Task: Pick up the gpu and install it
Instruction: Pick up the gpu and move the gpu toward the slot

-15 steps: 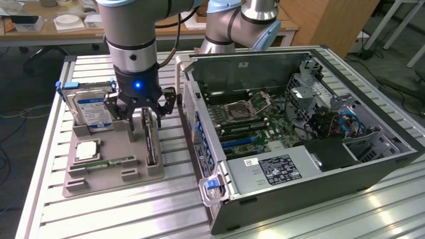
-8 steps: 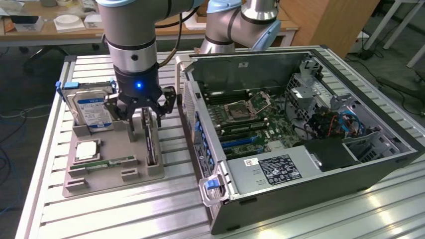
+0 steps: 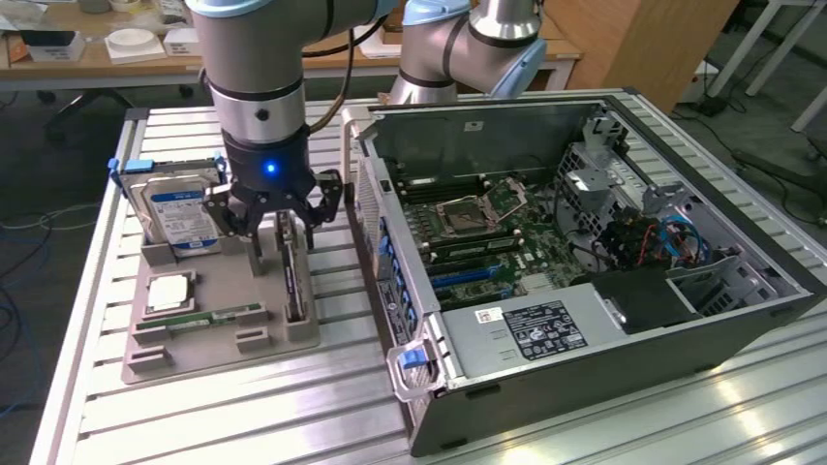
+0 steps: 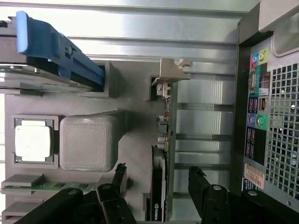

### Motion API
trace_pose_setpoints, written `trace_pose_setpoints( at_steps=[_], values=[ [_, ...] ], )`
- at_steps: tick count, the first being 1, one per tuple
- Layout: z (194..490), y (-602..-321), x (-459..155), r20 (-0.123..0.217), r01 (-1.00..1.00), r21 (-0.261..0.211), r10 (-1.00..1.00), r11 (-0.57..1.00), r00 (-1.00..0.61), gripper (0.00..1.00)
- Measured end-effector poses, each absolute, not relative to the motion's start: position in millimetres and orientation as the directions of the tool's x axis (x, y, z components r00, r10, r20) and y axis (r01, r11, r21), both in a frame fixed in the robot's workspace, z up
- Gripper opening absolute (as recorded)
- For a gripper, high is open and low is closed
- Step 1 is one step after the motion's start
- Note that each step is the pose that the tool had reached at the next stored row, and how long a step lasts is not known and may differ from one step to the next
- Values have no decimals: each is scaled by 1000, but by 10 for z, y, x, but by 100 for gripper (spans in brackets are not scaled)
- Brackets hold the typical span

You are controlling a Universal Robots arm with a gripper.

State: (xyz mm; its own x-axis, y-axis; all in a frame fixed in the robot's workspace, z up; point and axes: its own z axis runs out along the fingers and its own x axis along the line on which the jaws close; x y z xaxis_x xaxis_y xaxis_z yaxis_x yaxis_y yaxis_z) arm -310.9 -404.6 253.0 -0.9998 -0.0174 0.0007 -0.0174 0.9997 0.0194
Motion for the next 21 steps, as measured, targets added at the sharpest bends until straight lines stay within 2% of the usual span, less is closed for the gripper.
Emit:
trace_pose_setpoints(
  at_steps=[21],
  values=[
    [2462,-4060,-3110,1,-17,19,-17,1000,-1000,65]
  ],
)
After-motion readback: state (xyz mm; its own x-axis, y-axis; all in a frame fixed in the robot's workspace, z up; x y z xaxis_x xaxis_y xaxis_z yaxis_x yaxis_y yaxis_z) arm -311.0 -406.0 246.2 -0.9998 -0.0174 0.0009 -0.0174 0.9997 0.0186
